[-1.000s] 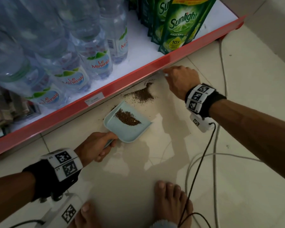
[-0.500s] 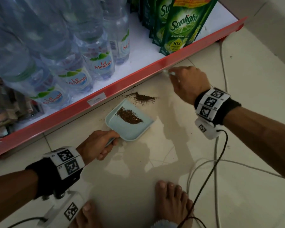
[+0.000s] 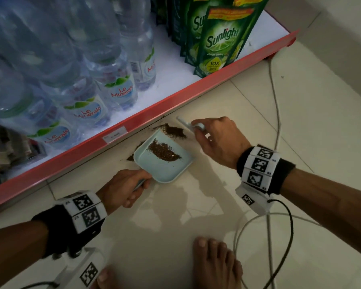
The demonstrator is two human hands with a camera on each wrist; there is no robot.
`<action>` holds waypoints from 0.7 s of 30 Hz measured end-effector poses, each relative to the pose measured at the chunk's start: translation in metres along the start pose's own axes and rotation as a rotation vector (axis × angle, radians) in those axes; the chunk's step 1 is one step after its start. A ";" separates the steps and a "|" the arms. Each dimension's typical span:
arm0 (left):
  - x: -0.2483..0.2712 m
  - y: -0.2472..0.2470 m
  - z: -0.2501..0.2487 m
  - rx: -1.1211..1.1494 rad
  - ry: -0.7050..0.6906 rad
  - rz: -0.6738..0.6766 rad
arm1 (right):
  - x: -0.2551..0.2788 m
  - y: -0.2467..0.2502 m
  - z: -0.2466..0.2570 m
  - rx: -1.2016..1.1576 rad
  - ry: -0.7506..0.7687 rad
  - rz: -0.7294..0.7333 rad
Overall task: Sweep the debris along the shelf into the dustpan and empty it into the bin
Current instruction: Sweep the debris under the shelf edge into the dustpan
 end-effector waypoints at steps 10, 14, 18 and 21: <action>-0.059 -0.025 -0.071 -0.031 -0.074 -0.024 | -0.034 0.102 -0.125 0.117 -0.196 -0.298; -0.087 -0.041 -0.102 0.021 -0.112 -0.028 | -0.058 0.121 -0.190 0.218 -0.369 -0.305; -0.109 -0.053 -0.123 0.075 -0.146 -0.024 | -0.078 0.129 -0.226 0.254 -0.438 -0.337; -0.120 -0.056 -0.132 0.100 -0.164 -0.025 | -0.090 0.129 -0.238 0.296 -0.497 -0.329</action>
Point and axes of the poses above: each hand's wrist, its own x-axis away from the middle knuckle, its own y-axis out of the back of the hand, z = x × y, the point moved 7 cm from there along -x, towards the middle knuckle, and after that the axes turned 12 degrees about -x, right-handed, at the moved point
